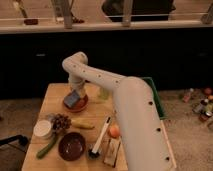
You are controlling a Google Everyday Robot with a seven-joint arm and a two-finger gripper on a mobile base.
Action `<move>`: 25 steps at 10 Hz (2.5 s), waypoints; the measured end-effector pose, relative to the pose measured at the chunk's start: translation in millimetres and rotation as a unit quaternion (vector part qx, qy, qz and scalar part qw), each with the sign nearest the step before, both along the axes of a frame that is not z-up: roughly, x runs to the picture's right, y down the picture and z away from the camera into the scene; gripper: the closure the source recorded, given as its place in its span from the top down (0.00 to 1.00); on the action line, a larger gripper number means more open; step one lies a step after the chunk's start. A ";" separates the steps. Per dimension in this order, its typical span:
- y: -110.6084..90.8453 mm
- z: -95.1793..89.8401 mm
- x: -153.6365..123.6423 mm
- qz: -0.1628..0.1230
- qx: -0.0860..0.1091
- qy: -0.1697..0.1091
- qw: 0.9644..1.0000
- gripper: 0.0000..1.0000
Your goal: Wipe red bowl with sponge
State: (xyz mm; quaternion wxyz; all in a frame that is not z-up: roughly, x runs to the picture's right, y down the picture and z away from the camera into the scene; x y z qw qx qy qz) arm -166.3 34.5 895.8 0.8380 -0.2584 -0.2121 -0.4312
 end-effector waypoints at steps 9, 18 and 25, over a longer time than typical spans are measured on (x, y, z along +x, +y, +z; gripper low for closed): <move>-4.2 15.4 -3.5 0.006 0.004 -0.004 1.000 0.00; 18.4 3.3 -21.0 -0.050 -0.029 -0.060 0.997 0.00; 12.2 11.6 11.8 -0.053 -0.029 -0.025 0.998 0.00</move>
